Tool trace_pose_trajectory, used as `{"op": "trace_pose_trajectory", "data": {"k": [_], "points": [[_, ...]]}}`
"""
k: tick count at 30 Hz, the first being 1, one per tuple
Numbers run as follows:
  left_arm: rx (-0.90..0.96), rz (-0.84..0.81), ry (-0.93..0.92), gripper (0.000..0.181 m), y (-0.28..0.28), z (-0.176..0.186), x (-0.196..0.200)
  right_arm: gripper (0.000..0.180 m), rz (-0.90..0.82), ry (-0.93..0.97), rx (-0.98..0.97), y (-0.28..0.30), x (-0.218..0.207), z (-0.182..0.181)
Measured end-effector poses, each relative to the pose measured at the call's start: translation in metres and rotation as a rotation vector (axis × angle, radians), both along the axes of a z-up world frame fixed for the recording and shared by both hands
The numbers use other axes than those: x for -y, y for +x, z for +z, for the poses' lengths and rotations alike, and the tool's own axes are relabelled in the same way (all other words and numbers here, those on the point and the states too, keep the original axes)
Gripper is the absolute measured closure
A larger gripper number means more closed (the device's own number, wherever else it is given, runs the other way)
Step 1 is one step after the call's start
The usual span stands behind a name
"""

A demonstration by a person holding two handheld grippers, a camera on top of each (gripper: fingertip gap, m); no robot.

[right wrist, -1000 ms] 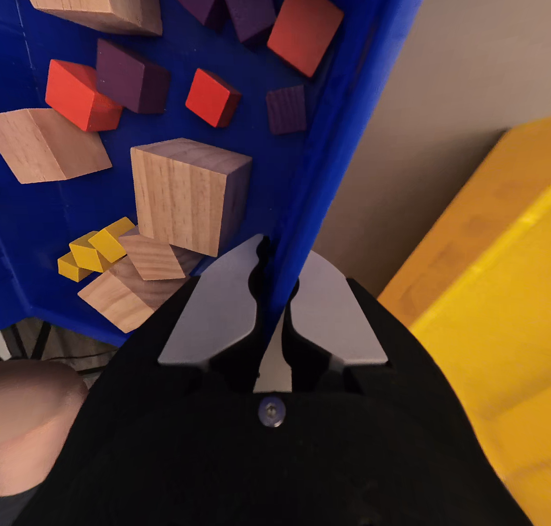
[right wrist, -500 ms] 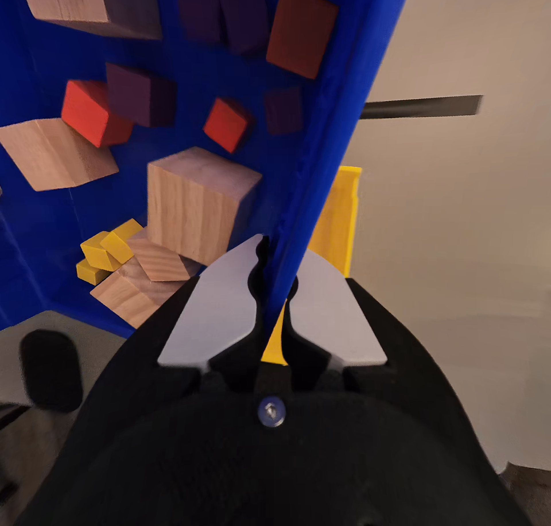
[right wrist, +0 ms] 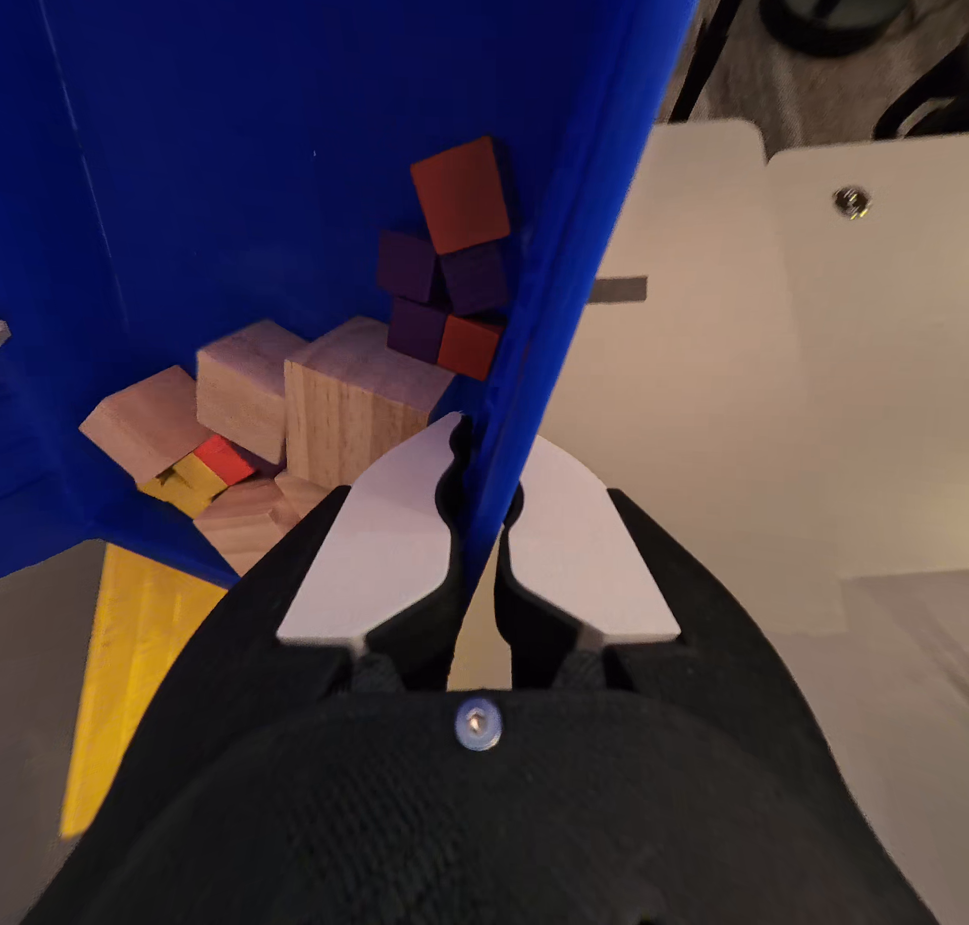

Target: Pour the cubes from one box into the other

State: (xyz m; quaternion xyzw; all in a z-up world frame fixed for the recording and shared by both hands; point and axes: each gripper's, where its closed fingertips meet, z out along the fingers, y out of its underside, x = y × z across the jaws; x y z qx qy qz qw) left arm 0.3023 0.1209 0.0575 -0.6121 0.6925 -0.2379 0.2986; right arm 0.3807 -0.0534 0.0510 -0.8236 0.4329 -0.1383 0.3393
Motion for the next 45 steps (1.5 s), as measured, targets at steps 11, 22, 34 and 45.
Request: {"op": "trace_pose_trajectory", "data": {"k": [11,22,34,45], "points": [[0.336,0.002,0.055,0.176,-0.013,0.016,0.0,0.173,0.004,0.088,0.342,-0.011,-0.001,0.027],[0.577,-0.012,0.156,0.175,-0.033,0.04,0.005,0.175,-0.011,0.211,0.578,-0.033,0.004,0.049],[0.693,-0.004,0.197,0.175,-0.046,0.042,0.0,0.175,0.001,0.272,0.7,-0.044,-0.002,0.053],[0.727,-0.011,0.212,0.176,-0.048,0.039,0.001,0.175,-0.035,0.36,0.721,-0.049,0.001,0.037]]}}
